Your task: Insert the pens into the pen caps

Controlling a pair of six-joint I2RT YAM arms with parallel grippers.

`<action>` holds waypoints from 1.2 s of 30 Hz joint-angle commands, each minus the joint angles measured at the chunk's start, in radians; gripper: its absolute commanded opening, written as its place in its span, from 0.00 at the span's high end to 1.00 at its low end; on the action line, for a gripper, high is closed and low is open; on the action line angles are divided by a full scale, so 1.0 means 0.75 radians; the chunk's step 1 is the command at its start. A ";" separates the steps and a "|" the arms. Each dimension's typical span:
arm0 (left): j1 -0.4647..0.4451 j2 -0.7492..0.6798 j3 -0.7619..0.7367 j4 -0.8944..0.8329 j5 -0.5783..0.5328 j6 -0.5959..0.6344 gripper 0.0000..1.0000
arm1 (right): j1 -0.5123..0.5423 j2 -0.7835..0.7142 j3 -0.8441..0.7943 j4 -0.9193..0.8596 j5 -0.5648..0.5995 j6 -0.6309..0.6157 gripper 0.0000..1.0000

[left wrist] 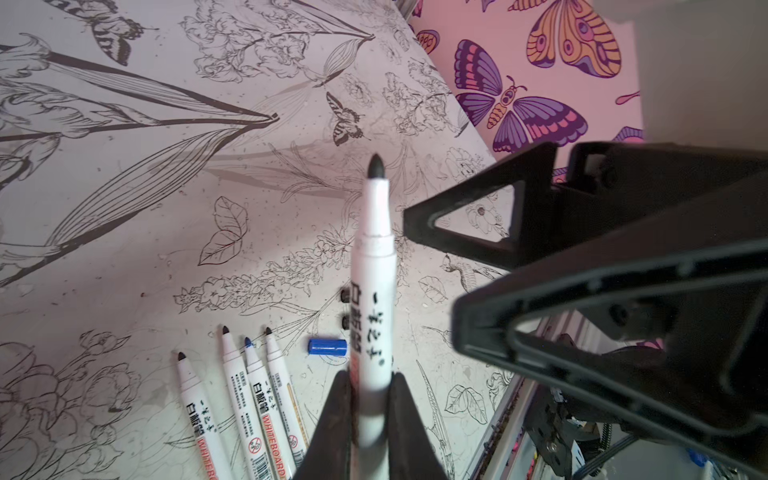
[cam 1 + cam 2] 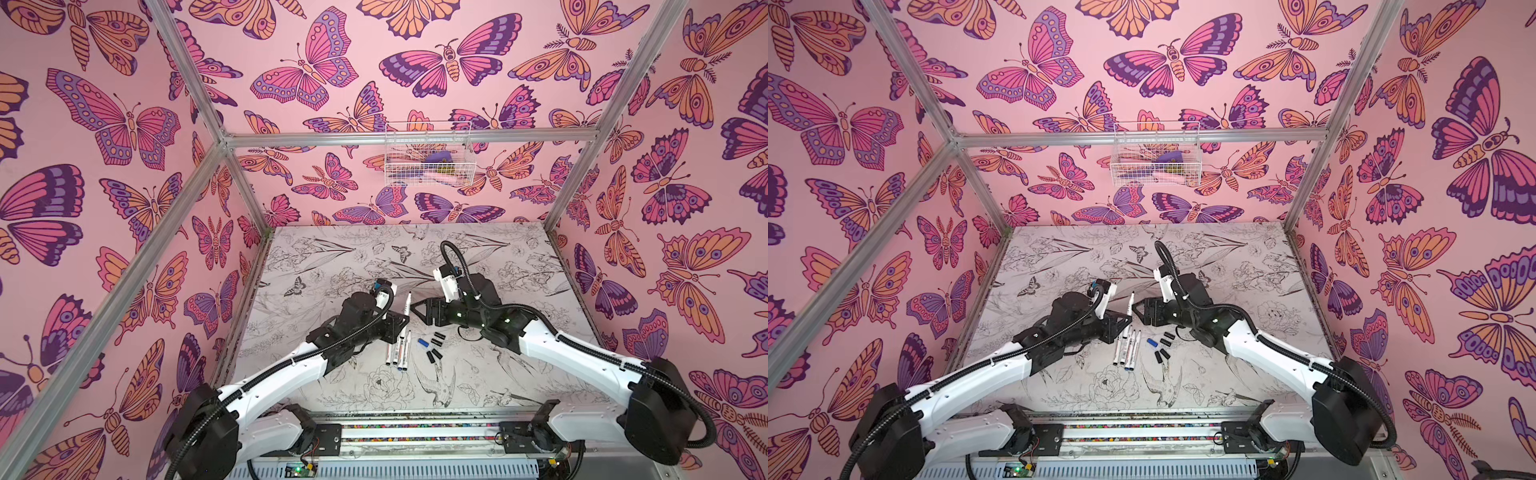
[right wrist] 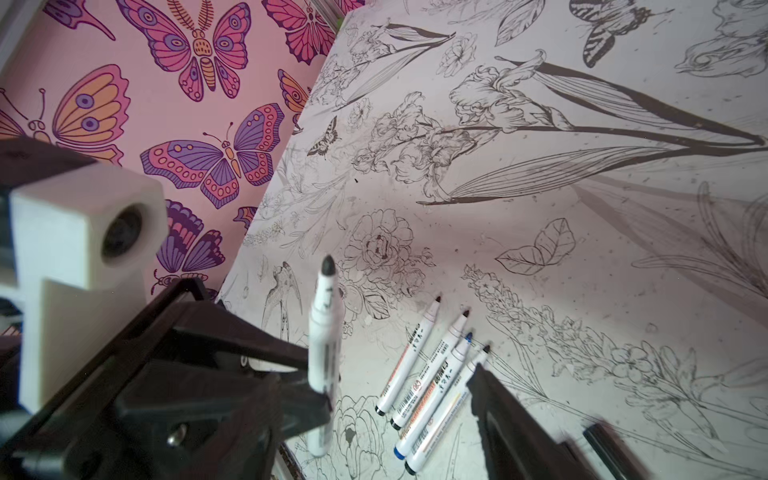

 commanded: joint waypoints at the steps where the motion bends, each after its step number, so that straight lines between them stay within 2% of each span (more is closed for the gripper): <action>1: -0.017 -0.012 -0.013 0.081 0.059 0.034 1.00 | 0.015 0.034 0.062 0.070 -0.022 0.040 0.31; 5: -0.030 -0.004 -0.012 0.083 0.051 0.036 1.00 | 0.014 0.069 0.088 0.078 -0.041 0.051 0.40; 9: -0.039 0.005 -0.011 0.090 0.053 0.042 1.00 | 0.016 0.086 0.107 0.077 -0.057 0.061 0.56; 14: -0.042 0.013 -0.014 0.098 0.030 0.043 1.00 | 0.020 0.107 0.101 0.101 -0.087 0.100 0.69; 18: -0.042 0.022 -0.008 0.103 0.021 0.040 1.00 | 0.024 0.110 0.097 0.104 -0.090 0.111 0.84; 22: -0.042 0.041 0.009 0.101 0.021 0.039 1.00 | 0.024 0.105 0.094 0.115 -0.122 0.133 0.91; 24: -0.042 0.053 0.018 0.101 0.018 0.030 0.90 | 0.024 0.096 0.088 0.118 -0.129 0.138 0.94; 25: -0.044 0.059 0.025 0.100 0.022 0.035 0.77 | 0.022 0.090 0.085 0.116 -0.129 0.138 0.95; 28: -0.042 0.083 0.052 0.086 0.035 0.052 0.63 | 0.023 0.069 0.077 0.105 -0.129 0.138 0.97; 36: -0.042 0.090 0.090 0.054 0.046 0.081 0.64 | 0.023 0.033 0.061 0.050 -0.110 0.102 1.00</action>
